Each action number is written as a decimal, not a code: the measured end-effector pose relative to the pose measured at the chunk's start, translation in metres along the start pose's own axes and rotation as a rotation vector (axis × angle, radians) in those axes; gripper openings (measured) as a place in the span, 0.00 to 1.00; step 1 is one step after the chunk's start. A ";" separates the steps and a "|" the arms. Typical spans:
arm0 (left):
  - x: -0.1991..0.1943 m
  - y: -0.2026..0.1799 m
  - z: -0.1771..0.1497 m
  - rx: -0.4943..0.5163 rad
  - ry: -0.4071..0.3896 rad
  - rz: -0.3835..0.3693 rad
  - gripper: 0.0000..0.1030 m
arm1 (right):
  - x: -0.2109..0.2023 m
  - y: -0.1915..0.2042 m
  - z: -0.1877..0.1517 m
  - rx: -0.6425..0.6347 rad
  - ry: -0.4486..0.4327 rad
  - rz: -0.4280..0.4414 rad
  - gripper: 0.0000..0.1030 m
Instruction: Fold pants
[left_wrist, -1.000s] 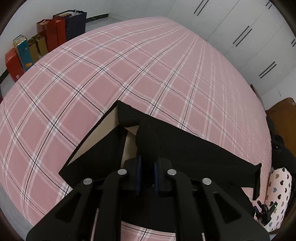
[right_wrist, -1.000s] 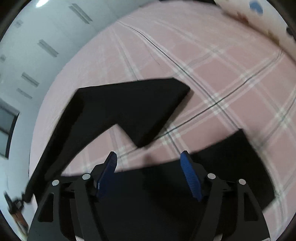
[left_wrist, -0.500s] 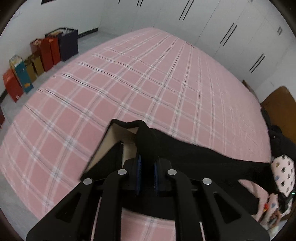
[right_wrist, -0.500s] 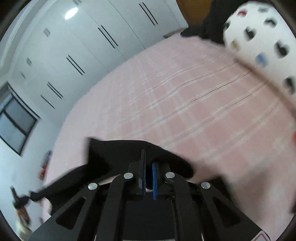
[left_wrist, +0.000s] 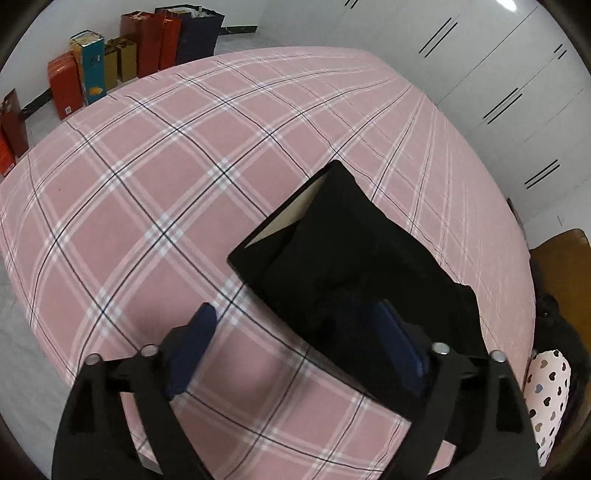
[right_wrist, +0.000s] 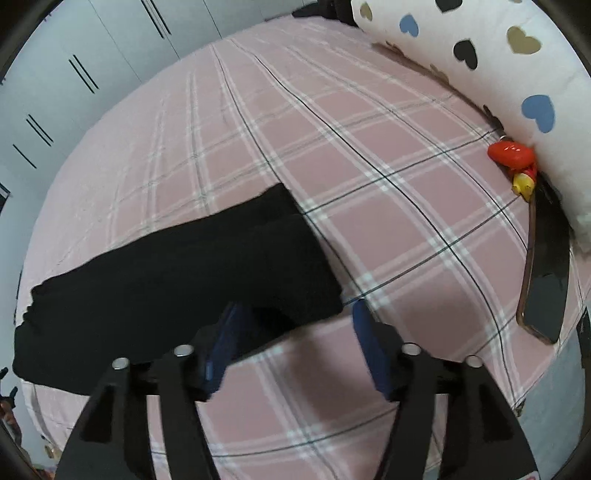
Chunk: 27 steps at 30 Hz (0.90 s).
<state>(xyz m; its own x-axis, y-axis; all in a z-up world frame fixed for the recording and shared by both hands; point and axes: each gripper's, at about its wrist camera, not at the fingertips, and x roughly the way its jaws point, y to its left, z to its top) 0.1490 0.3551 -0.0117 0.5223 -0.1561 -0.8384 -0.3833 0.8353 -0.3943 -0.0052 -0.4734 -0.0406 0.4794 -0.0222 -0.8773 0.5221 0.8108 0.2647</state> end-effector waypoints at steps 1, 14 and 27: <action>0.006 0.000 0.000 -0.016 0.019 -0.007 0.84 | -0.002 -0.002 -0.006 0.023 -0.002 0.015 0.68; 0.059 -0.027 0.030 -0.154 0.091 -0.063 0.05 | 0.036 -0.005 0.012 0.282 0.025 0.127 0.05; 0.063 -0.026 0.036 0.066 0.055 0.061 0.06 | 0.038 0.018 0.040 0.054 -0.021 0.057 0.04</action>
<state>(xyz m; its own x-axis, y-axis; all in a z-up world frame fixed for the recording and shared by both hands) 0.2190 0.3430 -0.0404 0.4563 -0.1312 -0.8801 -0.3611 0.8766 -0.3179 0.0504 -0.4827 -0.0529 0.5239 0.0109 -0.8517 0.5302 0.7784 0.3361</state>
